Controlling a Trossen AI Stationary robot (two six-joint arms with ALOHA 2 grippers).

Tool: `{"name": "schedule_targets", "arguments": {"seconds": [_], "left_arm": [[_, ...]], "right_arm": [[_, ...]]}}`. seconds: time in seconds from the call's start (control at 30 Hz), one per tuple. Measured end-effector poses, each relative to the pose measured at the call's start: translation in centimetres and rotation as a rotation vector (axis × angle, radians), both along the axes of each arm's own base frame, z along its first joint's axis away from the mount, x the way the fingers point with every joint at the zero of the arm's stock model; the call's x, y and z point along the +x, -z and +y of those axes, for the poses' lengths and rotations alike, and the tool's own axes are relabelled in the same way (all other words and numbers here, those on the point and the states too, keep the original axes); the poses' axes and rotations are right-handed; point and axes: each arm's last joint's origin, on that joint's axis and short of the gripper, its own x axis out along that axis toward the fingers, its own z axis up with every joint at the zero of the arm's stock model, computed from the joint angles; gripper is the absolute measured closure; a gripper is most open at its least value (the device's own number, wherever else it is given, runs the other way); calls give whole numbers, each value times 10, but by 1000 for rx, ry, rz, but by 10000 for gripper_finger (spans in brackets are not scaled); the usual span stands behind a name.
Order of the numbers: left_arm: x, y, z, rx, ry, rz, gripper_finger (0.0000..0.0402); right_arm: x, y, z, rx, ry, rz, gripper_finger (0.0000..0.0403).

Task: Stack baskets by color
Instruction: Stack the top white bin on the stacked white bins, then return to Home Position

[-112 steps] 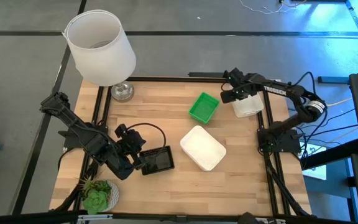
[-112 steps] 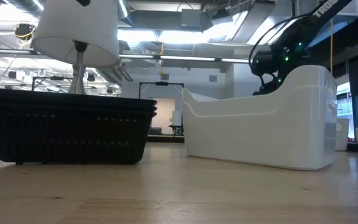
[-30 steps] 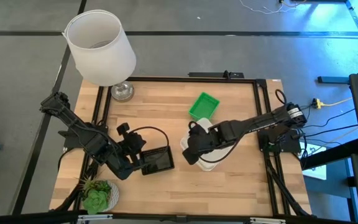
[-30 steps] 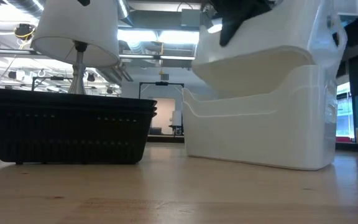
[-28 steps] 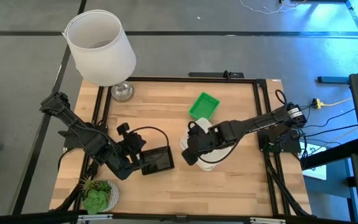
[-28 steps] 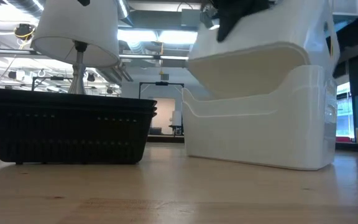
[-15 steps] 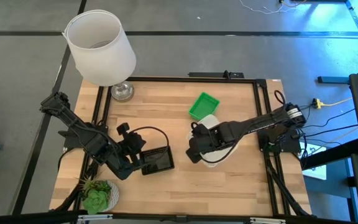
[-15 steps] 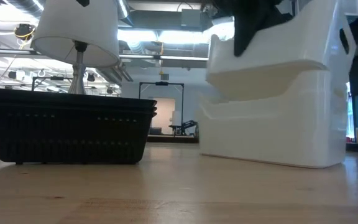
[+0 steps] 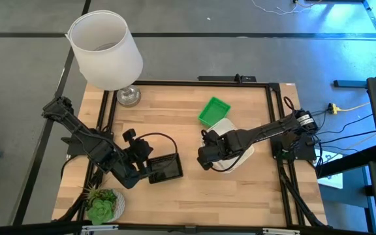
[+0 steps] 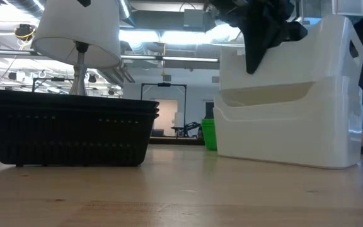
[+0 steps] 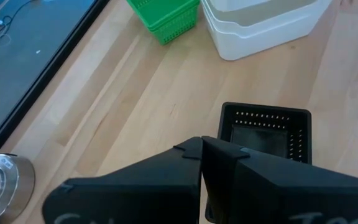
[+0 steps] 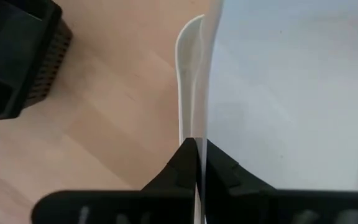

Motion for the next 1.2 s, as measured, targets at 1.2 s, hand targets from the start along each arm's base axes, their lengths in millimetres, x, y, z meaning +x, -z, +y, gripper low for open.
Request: {"name": "schedule_targets", "arguments": {"seconds": [1.2], "left_arm": [[-1,1,-2,-45,24,34,401]], "right_arm": [[7,4,-9,-17,-106,139,312]]}}
